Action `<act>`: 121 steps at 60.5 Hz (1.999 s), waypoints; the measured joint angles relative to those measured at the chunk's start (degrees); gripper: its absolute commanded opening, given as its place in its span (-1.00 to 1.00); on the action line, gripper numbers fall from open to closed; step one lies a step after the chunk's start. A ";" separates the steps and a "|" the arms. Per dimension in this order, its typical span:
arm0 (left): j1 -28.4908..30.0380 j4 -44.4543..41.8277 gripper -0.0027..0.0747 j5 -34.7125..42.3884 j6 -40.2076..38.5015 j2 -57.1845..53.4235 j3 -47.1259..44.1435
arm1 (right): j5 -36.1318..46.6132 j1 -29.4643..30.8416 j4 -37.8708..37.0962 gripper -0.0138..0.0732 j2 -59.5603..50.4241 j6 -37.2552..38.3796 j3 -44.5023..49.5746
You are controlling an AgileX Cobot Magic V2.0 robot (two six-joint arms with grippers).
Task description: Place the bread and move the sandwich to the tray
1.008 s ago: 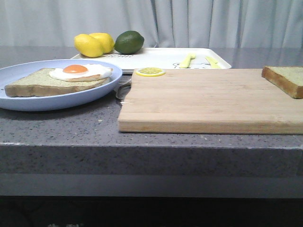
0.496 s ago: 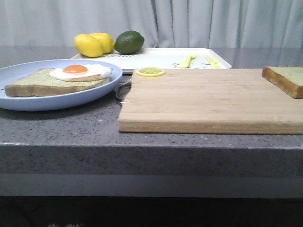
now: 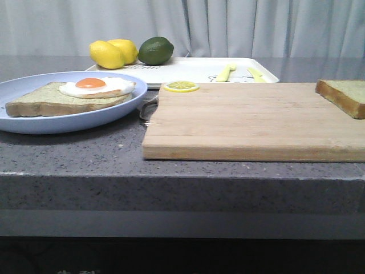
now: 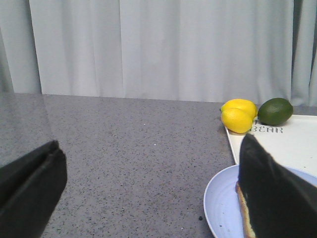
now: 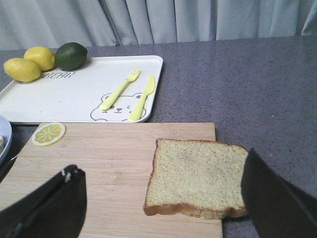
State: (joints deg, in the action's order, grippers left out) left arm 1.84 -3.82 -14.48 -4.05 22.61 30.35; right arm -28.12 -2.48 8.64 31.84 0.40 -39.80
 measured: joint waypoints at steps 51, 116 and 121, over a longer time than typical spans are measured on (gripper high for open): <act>-3.85 0.00 0.86 0.00 0.00 0.00 0.00 | -20.13 23.55 11.68 0.79 50.22 -9.55 -28.84; -3.85 0.00 0.86 0.03 0.00 0.00 0.00 | -31.94 27.46 36.87 -0.82 56.24 -24.00 -33.65; -3.85 0.00 0.86 0.03 0.00 0.00 0.00 | -31.94 27.31 43.30 -0.82 53.07 -24.00 -34.02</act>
State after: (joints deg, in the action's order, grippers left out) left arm -2.01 -3.82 -14.45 -4.05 22.61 30.35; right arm -60.06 24.83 51.94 84.91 -23.60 -73.83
